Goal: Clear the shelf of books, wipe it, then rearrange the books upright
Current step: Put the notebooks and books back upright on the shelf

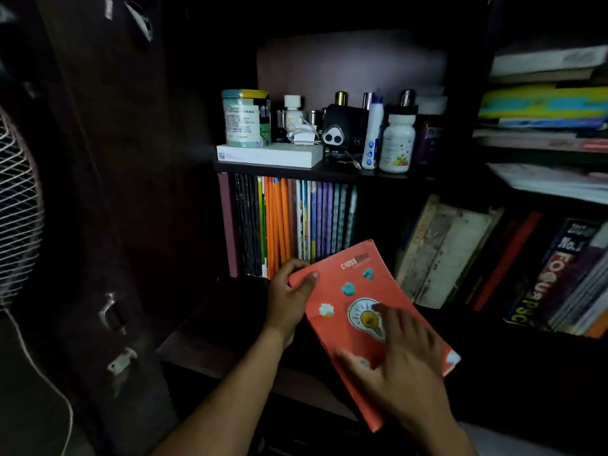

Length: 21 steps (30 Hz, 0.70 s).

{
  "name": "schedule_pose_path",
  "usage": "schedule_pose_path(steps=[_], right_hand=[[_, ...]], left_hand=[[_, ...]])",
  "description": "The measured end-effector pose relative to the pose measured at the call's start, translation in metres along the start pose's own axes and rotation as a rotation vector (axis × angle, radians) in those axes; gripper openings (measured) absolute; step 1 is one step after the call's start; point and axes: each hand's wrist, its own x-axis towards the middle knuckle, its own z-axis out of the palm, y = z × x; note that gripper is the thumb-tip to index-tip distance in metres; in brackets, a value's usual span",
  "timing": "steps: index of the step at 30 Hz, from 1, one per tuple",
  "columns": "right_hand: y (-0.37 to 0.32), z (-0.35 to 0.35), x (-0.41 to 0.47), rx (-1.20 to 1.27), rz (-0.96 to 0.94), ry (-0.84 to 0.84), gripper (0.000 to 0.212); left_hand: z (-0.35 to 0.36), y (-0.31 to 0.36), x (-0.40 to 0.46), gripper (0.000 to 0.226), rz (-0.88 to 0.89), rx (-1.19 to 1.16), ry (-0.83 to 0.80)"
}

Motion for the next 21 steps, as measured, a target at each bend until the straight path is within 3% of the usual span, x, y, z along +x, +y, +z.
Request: schedule_pose_path(steps=[3,7,11,14,17,19,21], right_hand=[[-0.005,-0.004,-0.003,0.068,0.015,-0.185,0.111],[-0.002,-0.014,0.000,0.368,0.086,-0.340,0.105],[-0.002,-0.017,0.002,0.480,0.074,-0.376,0.106],[-0.004,-0.016,0.003,0.490,0.045,-0.372,0.103],[-0.005,-0.018,0.000,0.409,-0.007,-0.302,0.100],[-0.007,-0.018,-0.001,0.306,-0.066,-0.216,0.098],[-0.009,-0.019,-0.001,0.245,-0.099,-0.164,0.099]], left_hand=[[-0.005,0.012,-0.006,0.017,-0.119,-0.103,-0.034],[-0.006,0.029,-0.020,0.073,-0.237,-0.110,-0.302],[0.001,0.025,-0.026,0.083,-0.188,0.046,-0.531],[0.002,0.018,-0.027,0.086,0.025,0.211,-0.489],[0.007,0.013,-0.035,0.072,0.385,0.419,-0.303],[0.009,0.013,-0.039,0.067,0.573,0.447,-0.183],[0.008,0.014,-0.040,0.063,0.644,0.449,-0.143]])
